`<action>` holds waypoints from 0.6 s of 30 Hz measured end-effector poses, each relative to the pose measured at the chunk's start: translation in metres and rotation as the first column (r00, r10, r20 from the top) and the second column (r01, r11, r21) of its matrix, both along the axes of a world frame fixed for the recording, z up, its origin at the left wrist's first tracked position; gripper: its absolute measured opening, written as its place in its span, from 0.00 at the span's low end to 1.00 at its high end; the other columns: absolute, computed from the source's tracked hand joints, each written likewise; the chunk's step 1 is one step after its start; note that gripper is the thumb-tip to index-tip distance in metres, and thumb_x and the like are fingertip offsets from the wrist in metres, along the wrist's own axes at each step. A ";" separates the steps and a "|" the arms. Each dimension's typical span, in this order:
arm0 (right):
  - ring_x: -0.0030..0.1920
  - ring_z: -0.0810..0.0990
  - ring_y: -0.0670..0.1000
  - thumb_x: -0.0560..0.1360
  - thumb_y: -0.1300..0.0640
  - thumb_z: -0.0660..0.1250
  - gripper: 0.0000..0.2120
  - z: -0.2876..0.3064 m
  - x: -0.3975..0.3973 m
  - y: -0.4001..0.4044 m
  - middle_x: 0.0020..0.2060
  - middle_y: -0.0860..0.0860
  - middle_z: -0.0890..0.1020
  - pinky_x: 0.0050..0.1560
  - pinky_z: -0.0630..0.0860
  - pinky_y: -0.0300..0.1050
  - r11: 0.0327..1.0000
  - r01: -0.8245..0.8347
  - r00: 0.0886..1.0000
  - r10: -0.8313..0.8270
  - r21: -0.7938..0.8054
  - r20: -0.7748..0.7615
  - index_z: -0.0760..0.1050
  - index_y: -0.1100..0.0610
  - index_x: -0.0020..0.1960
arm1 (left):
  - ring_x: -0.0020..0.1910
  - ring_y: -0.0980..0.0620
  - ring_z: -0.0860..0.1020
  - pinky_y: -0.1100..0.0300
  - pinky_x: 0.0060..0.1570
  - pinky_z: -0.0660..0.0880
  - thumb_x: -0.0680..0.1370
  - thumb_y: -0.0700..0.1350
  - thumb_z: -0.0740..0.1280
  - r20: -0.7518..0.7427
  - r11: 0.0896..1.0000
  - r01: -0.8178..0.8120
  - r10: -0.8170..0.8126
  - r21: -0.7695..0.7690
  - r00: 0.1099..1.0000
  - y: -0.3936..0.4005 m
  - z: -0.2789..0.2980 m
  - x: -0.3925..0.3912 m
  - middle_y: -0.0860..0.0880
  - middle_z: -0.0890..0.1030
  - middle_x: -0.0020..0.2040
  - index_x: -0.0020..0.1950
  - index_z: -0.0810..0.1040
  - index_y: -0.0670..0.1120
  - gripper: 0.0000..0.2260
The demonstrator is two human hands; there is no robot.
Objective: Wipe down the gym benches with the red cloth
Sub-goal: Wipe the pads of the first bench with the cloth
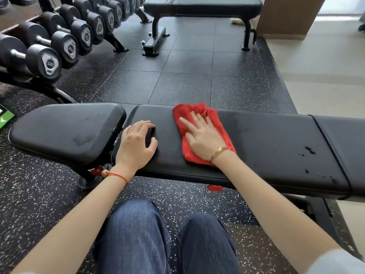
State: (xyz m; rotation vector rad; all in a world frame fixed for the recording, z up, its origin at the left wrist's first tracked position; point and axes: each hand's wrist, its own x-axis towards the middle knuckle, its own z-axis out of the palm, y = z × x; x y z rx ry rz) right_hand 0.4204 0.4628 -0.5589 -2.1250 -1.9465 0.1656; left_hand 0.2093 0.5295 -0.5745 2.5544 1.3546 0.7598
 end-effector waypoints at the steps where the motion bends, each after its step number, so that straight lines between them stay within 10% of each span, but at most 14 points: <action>1: 0.78 0.50 0.55 0.80 0.51 0.52 0.26 -0.002 -0.010 -0.017 0.78 0.55 0.52 0.77 0.40 0.50 0.996 -0.090 0.996 0.090 0.017 0.006 0.54 0.45 0.78 | 0.69 0.48 0.72 0.44 0.72 0.64 0.76 0.45 0.65 0.004 1.000 0.003 -0.003 -0.004 1.000 0.000 0.000 0.000 0.48 0.77 0.66 0.63 0.76 0.46 0.16; 5: 0.78 0.52 0.51 0.80 0.51 0.52 0.25 -0.006 0.004 -0.066 0.78 0.50 0.56 0.77 0.41 0.46 0.984 -0.173 0.985 0.174 0.050 -0.015 0.56 0.43 0.77 | 0.70 0.48 0.71 0.44 0.72 0.63 0.76 0.45 0.65 -0.003 1.000 0.011 -0.011 -0.009 1.000 0.001 0.000 -0.002 0.48 0.77 0.66 0.63 0.76 0.46 0.16; 12: 0.78 0.49 0.56 0.81 0.53 0.51 0.25 0.002 0.072 -0.003 0.78 0.57 0.51 0.77 0.41 0.53 0.956 0.291 0.956 -0.292 -0.037 -0.008 0.54 0.48 0.78 | 0.70 0.47 0.71 0.44 0.72 0.64 0.76 0.44 0.65 -0.037 1.000 -0.020 0.021 0.022 0.999 0.000 -0.003 0.002 0.48 0.77 0.66 0.64 0.75 0.46 0.16; 18: 0.78 0.52 0.55 0.80 0.52 0.53 0.26 -0.004 -0.029 0.002 0.78 0.56 0.53 0.77 0.43 0.52 0.998 -0.061 0.998 0.060 0.026 0.025 0.54 0.47 0.78 | 0.70 0.48 0.72 0.45 0.72 0.64 0.76 0.44 0.67 -0.030 1.000 -0.016 0.016 0.006 0.999 0.000 0.000 0.001 0.48 0.77 0.66 0.63 0.76 0.46 0.16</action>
